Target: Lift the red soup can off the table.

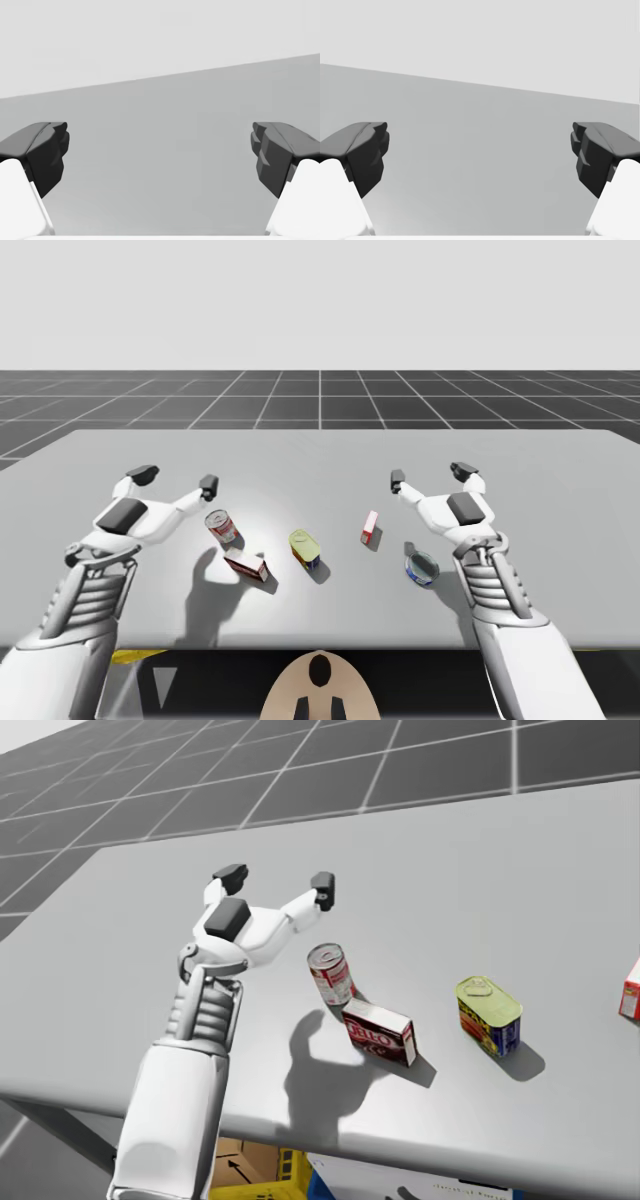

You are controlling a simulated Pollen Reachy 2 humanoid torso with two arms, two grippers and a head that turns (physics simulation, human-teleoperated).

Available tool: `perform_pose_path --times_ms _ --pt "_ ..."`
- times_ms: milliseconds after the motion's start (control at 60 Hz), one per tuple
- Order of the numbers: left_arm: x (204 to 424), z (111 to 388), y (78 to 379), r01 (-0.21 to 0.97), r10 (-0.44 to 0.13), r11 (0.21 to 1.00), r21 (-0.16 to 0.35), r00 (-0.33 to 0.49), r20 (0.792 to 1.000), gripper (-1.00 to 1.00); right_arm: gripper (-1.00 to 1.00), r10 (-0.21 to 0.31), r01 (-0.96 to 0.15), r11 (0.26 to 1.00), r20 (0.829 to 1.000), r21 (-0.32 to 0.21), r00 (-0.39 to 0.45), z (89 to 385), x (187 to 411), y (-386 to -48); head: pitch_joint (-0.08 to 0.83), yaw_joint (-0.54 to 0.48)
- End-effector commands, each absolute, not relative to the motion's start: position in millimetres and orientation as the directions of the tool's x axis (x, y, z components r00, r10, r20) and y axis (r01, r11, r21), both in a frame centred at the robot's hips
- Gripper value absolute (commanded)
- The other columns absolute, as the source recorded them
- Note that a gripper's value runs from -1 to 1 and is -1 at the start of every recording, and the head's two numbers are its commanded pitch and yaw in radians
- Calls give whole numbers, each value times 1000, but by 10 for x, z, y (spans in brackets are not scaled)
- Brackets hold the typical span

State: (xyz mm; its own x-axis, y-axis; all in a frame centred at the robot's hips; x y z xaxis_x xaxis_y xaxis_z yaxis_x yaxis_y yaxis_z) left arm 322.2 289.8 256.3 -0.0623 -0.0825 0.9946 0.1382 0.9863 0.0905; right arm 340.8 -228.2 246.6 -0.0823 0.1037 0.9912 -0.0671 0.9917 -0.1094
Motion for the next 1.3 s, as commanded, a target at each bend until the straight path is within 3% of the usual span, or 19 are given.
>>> perform_pose_path --times_ms 17,100,217,317,367,550,883,1083,1300 --pt "3011 2774 3010 262 -66 963 69 -18 998 -1000 -1000 109 -68 991 991 -115 -81 2455 3415 -2272 616 402" --pt "2924 2815 3093 330 -89 940 85 -3 996 -1000 -1000 111 -70 991 990 -117 -82 2454 3414 -2270 617 404" --pt "2826 2698 3311 453 -178 878 153 13 984 -1000 -1000 111 -70 991 990 -117 -87 2464 3414 -2276 617 406" --pt "2788 2515 3453 531 -173 839 121 49 984 -1000 -1000 110 -70 991 990 -116 -88 2468 3412 -2277 618 409" --pt "2778 2414 3517 564 -152 822 80 81 985 -1000 -1000 111 -69 991 990 -117 -89 2469 3411 -2276 620 411" --pt "2810 1999 3668 656 -170 754 29 154 973 -1000 -1000 111 -69 991 990 -118 -90 2469 3409 -2278 626 416" --pt "3055 1624 3606 657 -180 753 -34 256 950 -1000 -1000 114 -65 991 989 -120 -96 2469 3409 -2282 634 423" --pt "3219 1559 3471 651 -228 759 0 266 937 -1000 -1000 112 -62 991 988 -118 -103 2482 3402 -2286 643 415" --pt "3368 1578 3371 637 -223 771 -5 277 934 -1000 -1000 110 -63 991 987 -118 -117 2508 3384 -2285 653 406"
